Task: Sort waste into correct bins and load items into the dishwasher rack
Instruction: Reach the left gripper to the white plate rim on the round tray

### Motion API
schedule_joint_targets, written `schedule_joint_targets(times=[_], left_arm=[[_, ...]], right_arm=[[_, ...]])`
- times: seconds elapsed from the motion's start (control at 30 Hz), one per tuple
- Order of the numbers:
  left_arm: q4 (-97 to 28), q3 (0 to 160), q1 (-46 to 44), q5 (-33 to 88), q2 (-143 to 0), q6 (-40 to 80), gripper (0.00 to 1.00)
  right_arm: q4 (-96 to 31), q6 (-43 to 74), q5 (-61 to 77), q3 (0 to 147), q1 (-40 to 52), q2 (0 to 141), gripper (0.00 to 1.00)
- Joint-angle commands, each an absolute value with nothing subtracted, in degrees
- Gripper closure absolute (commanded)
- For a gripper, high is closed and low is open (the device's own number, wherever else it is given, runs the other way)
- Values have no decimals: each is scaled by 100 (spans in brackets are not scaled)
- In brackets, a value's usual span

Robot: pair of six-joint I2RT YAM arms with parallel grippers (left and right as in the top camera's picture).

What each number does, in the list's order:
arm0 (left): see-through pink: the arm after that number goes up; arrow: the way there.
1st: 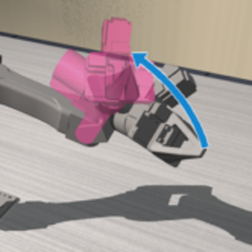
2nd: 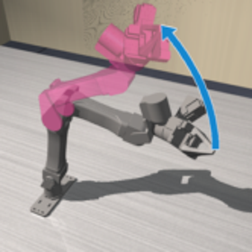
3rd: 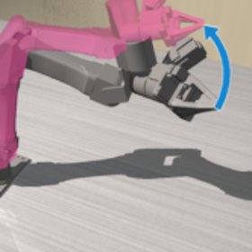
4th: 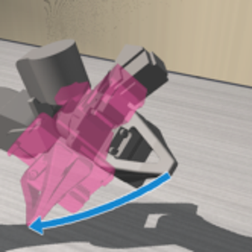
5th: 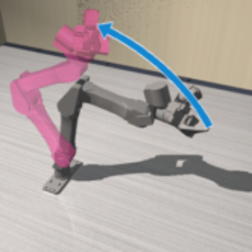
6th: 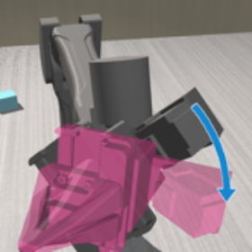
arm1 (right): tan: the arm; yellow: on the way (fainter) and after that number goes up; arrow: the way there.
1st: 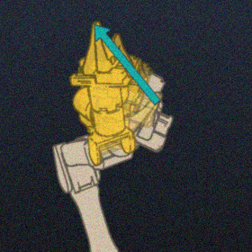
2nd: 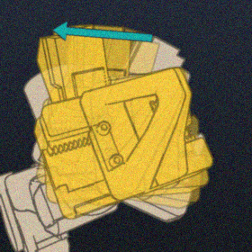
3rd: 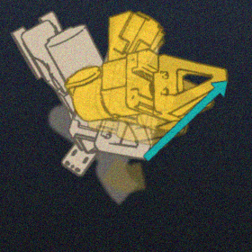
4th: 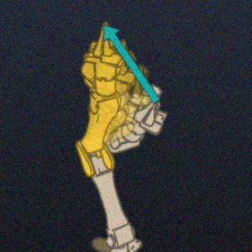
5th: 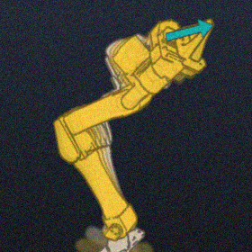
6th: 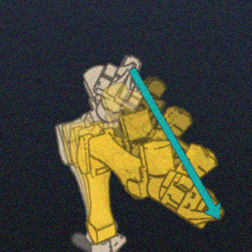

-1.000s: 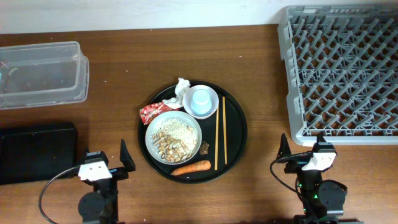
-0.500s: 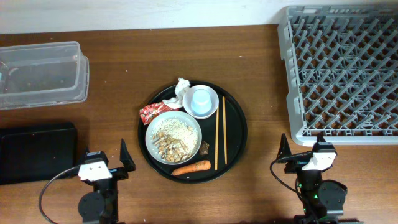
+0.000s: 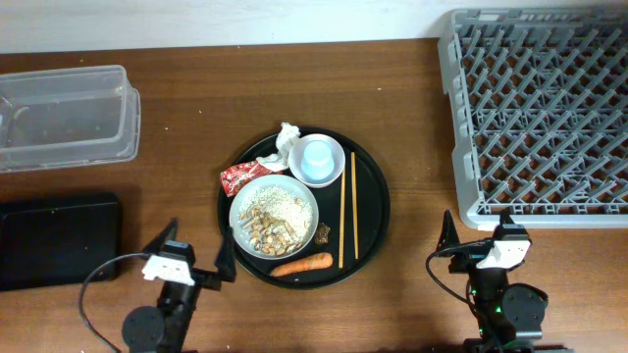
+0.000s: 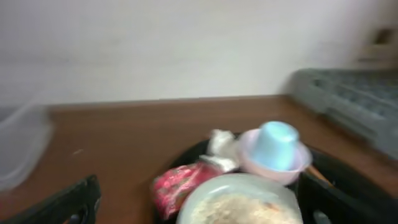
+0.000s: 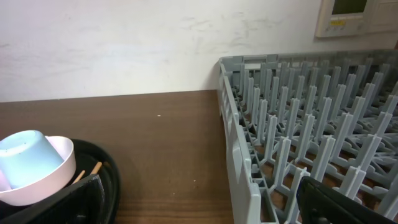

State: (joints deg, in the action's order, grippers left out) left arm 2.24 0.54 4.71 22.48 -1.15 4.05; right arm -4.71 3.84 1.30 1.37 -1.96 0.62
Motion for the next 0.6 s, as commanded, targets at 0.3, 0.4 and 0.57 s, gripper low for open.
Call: schedule_joint_targets(times=[0.3,0.4,0.57], left_arm=[[-2412,4397,438,4080,-3494,-5,1],[-2617,5142,438,4845,-4340,-1,1],[-4925,6020,-261,1409,-5181,454,1]], right_arm=[[-451,346,78,32,-233,19,2],[-451,346,78,32,-233,19,2],[-451,346,78,32,-233,19,2]])
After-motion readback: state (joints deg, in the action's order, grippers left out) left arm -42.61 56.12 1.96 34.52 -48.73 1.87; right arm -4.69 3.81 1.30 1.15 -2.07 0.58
